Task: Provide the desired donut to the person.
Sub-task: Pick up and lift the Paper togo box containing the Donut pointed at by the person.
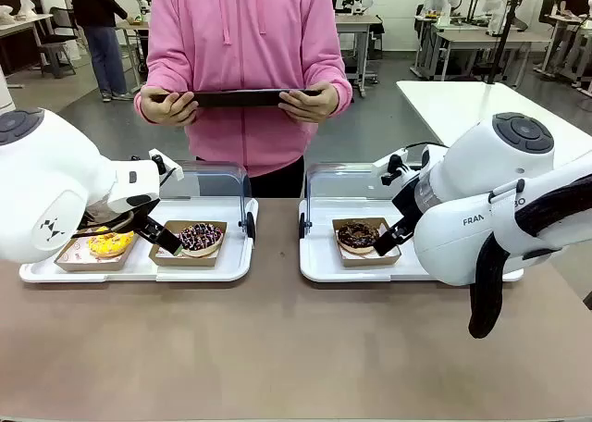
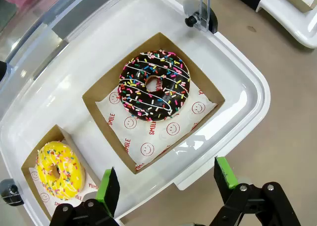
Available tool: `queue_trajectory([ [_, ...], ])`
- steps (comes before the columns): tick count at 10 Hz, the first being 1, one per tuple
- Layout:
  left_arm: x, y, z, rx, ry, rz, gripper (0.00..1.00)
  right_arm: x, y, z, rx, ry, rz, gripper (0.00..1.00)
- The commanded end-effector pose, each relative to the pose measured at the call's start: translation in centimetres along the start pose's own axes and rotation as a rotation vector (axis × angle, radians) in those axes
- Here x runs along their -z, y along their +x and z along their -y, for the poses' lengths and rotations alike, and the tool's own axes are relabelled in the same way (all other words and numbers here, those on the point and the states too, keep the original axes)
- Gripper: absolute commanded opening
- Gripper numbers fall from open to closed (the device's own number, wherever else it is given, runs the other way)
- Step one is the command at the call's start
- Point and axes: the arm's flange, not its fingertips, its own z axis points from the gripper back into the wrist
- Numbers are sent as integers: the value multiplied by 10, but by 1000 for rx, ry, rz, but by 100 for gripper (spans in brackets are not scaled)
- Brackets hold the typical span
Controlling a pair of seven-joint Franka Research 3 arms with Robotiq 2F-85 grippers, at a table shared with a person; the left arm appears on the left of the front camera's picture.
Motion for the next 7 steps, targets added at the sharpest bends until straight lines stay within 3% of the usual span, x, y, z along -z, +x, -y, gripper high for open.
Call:
queue_trajectory([
  [1, 0, 0, 0, 0, 0, 0, 100, 0, 0, 0, 0, 0, 0, 100],
  [7, 0, 0, 0, 0, 0, 0, 100, 0, 0, 0, 0, 0, 0, 100],
])
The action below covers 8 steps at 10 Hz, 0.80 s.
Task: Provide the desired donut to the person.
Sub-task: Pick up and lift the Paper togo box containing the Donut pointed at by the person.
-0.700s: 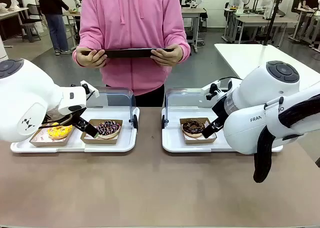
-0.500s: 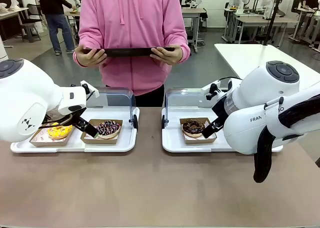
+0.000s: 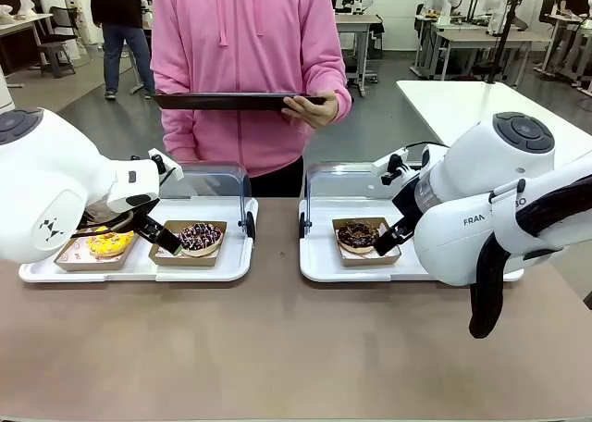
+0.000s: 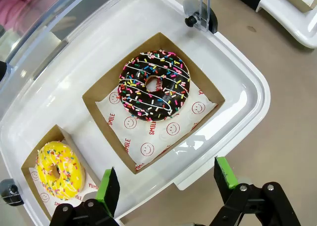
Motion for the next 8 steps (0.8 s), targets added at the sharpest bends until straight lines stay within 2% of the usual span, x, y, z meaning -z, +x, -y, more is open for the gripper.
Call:
queue_trajectory([
  [1, 0, 0, 0, 0, 0, 0, 100, 0, 0, 0, 0, 0, 0, 100],
  [8, 0, 0, 0, 0, 0, 0, 100, 0, 0, 0, 0, 0, 0, 100],
])
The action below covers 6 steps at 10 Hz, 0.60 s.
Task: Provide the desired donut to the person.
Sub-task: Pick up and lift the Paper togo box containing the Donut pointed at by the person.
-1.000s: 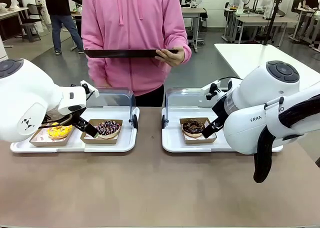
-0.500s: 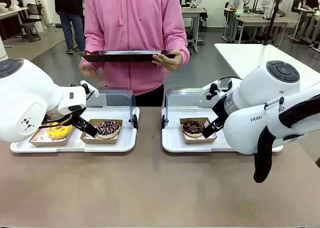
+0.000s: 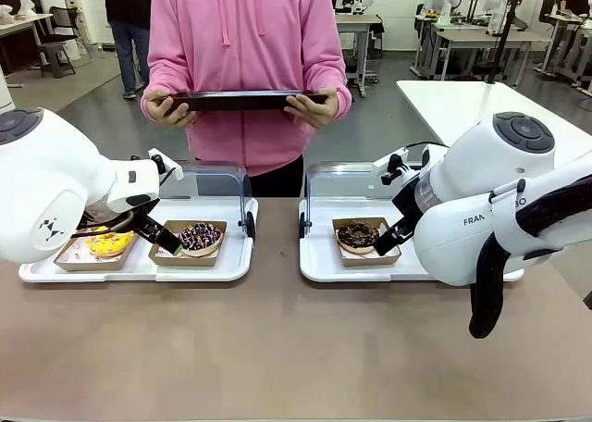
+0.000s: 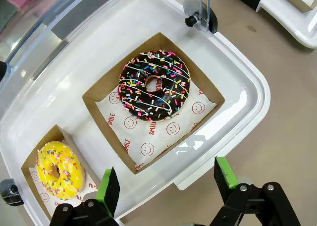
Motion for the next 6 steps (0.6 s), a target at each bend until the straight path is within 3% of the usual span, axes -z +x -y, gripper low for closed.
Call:
queue_trajectory([
  [1, 0, 0, 0, 0, 0, 0, 100, 0, 0, 0, 0, 0, 0, 100],
  [6, 0, 0, 0, 0, 0, 0, 100, -11, 8, 9, -47, 15, -9, 100],
])
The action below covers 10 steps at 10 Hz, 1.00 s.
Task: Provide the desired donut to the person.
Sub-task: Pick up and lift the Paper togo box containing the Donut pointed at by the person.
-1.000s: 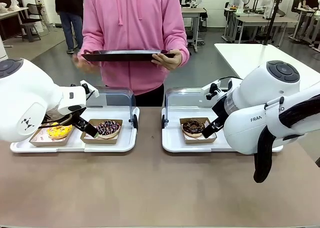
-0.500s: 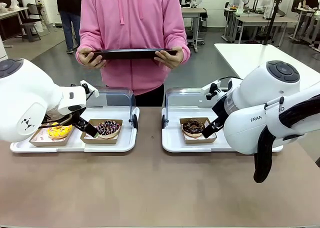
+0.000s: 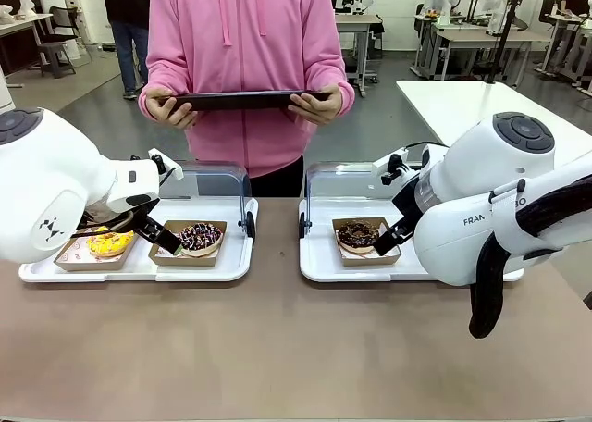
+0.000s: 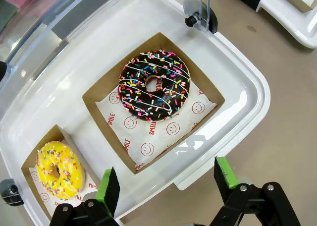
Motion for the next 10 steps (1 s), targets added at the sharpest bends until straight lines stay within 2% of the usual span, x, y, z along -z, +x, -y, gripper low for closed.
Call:
queue_trajectory([
  [1, -18, -4, -5, -5, -27, 22, 100, -28, 4, 23, -76, 52, -17, 100],
  [3, -65, -25, -38, 14, -137, 14, 100, -88, -7, 76, -142, 150, 10, 100],
  [5, -102, -64, -60, 36, -267, 66, 100, -128, -30, 117, -210, 203, 55, 100],
  [8, -141, -118, -86, 82, -356, 189, 100, -161, -57, 159, -271, 287, 168, 100],
  [10, -157, -147, -96, 78, -360, 267, 100, -181, -72, 179, -266, 315, 228, 100],
])
